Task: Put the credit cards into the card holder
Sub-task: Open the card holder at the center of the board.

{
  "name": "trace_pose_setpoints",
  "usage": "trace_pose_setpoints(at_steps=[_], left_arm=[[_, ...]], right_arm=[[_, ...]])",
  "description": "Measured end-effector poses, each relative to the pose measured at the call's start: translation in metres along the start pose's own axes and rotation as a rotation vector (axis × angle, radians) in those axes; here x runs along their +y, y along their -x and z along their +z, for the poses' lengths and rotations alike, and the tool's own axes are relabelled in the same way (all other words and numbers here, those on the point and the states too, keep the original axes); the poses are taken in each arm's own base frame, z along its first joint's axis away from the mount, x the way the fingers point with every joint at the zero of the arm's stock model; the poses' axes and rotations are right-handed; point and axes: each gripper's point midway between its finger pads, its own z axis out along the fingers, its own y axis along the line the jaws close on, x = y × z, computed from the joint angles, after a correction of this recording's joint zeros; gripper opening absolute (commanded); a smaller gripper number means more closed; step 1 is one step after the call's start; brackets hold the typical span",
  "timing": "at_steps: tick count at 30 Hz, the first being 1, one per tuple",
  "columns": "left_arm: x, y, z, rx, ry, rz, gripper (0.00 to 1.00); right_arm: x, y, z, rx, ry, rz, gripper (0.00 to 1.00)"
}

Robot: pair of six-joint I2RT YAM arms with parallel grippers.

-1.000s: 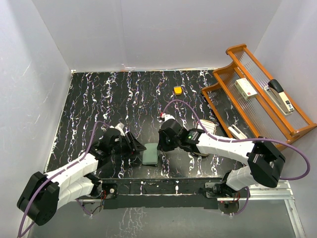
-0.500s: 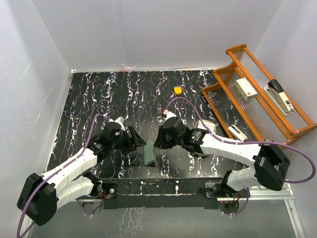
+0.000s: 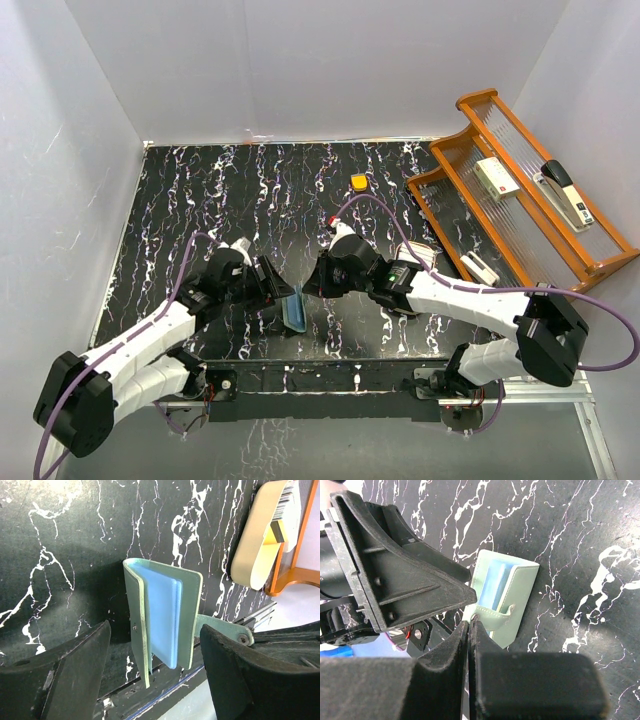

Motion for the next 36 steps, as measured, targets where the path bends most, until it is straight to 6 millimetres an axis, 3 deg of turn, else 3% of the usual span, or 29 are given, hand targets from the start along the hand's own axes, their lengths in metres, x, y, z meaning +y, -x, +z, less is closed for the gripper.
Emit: trace_pose_setpoints(at_steps=[14, 25, 36], left_arm=[[0.014, -0.008, 0.001, 0.017, 0.039, -0.021, 0.69], [0.022, -0.012, 0.005, 0.036, 0.072, -0.031, 0.67], [0.028, -0.015, 0.01, 0.057, 0.096, -0.032, 0.61]], right_arm=[[-0.018, -0.008, 0.003, -0.002, -0.058, 0.016, 0.0], [-0.05, -0.012, -0.006, -0.024, -0.18, -0.021, 0.0], [-0.094, -0.035, -0.013, 0.0, -0.306, -0.045, 0.0]])
